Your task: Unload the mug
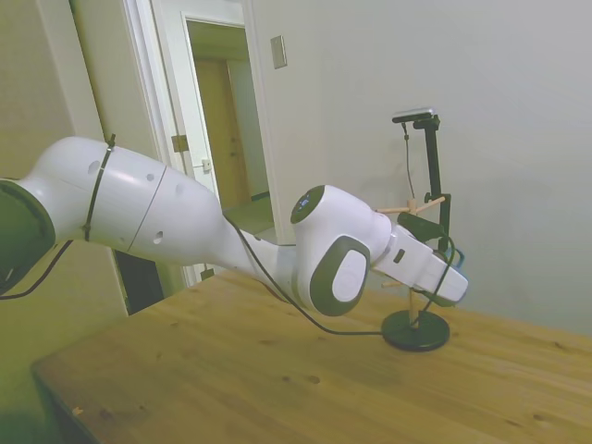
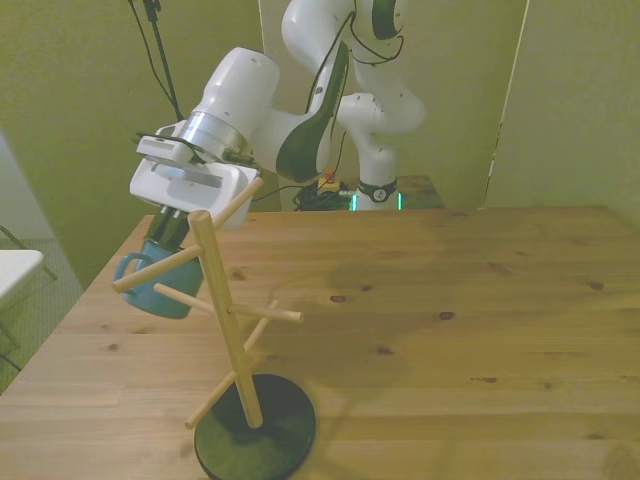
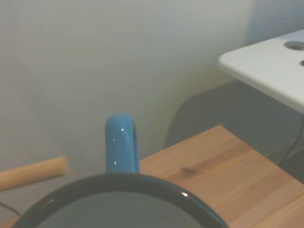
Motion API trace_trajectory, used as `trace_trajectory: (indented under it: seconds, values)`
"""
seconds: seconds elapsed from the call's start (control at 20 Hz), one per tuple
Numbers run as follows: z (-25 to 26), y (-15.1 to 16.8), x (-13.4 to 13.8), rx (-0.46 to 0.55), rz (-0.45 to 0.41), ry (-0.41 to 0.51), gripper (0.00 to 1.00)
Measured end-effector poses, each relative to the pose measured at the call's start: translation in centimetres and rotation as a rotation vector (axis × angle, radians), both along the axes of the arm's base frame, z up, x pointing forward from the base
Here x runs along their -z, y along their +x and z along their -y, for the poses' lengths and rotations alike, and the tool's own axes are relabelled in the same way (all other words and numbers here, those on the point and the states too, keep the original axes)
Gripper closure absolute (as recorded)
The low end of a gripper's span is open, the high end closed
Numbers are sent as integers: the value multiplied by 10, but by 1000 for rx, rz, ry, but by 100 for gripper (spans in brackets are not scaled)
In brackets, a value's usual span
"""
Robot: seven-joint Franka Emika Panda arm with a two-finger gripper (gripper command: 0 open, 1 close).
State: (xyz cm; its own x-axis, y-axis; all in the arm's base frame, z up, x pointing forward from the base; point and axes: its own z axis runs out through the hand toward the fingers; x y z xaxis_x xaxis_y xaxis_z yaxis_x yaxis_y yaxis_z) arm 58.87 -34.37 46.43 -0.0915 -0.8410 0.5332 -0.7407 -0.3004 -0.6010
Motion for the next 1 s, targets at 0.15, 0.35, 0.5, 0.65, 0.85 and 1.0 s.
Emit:
trace_trajectory:
  seconds: [0.15, 0.35, 0.5, 0.65, 0.85, 1.0]
  values:
    - [-2, -20, 4, -28, -36, 2, 100]
    - [-77, -41, -5, -168, -128, 52, 100]
    - [-125, -69, -18, -275, -233, 112, 100]
    - [-168, -81, -24, -384, -363, 175, 100]
    - [-199, -60, -11, -460, -488, 217, 100]
    - [-210, -23, 17, -474, -561, 245, 100]
